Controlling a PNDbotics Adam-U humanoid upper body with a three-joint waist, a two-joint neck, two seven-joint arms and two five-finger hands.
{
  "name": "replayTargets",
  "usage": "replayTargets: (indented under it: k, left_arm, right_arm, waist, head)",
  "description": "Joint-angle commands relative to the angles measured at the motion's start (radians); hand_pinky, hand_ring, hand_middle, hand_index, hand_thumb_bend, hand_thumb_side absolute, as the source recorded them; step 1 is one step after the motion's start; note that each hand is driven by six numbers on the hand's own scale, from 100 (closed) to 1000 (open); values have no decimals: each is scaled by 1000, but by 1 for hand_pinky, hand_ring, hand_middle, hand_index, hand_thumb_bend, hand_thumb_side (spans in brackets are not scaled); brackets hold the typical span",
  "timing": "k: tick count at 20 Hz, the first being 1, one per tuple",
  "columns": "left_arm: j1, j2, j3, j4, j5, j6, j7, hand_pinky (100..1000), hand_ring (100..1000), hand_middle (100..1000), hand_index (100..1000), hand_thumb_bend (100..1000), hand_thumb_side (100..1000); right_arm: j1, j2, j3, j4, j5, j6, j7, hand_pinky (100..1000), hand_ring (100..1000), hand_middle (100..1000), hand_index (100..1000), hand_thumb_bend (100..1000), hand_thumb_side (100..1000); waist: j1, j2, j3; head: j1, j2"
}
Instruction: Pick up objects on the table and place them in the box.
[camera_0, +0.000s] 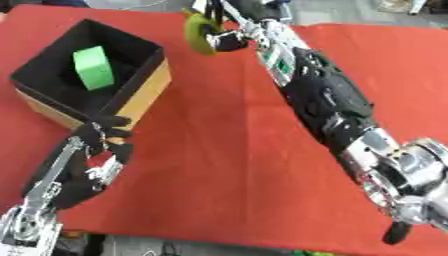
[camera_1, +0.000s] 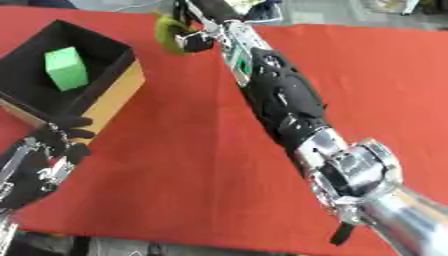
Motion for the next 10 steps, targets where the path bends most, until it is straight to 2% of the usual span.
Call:
replayTargets:
  k: [1,6,10]
  left_arm:
    - [-4,7,1,-14,1,-1,-1,627,764,782,812,337,546]
    - [-4,6,-2,-11,1,-2,-4,627,764,783,812,336,547]
    - [-5,3,-5,-9,1,-2,-7,627,764,783,812,335,547]
  right_arm:
    - [-38,2,28,-78,-68,-12,40,662,627,379,414,100,100]
    - [-44,26,71,-137,-158,-24,120,668,634,388,422,100,100]
    - [-41,55,103,-164,-172,-36,182,679,643,400,434,100,100]
  waist:
    - [5,-22,3]
    - [5,-22,10]
    - [7,-23,19]
  head:
    - [-2,5]
    - [-10,5]
    - [-18,5]
